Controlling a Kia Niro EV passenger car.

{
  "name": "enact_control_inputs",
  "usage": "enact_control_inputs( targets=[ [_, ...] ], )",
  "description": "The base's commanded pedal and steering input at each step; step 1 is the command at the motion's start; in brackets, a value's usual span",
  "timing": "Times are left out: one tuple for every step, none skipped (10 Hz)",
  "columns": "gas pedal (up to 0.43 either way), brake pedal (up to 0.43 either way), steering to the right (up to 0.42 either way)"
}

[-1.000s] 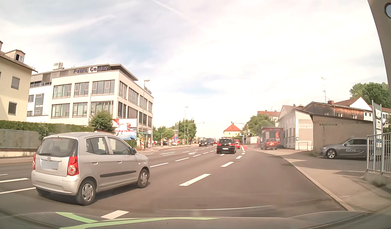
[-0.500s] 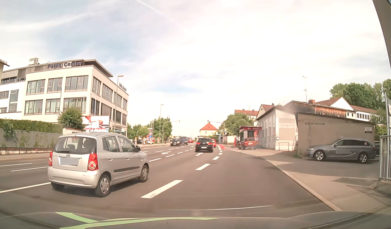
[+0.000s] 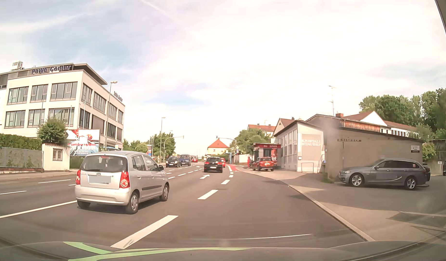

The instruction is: Follow the waypoints while adhering to traffic rules and regulations

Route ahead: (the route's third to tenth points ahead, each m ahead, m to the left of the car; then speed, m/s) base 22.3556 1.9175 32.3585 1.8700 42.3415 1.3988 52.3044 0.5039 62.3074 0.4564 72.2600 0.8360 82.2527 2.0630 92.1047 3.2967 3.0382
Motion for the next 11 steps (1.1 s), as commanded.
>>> enact_control_inputs(
  targets=[
    [0.177, 0.0, 0.141],
    [0.189, 0.0, 0.118],
    [0.197, 0.0, 0.096],
    [0.197, 0.0, 0.069],
    [0.197, 0.0, 0.05],
    [0.197, 0.0, 0.034],
    [0.209, 0.0, 0.022],
    [0.209, 0.0, 0.015],
    [0.209, 0.0, 0.01],
    [0.209, 0.0, 0.005],
    [0.209, 0.0, 0.0]
  ],
)
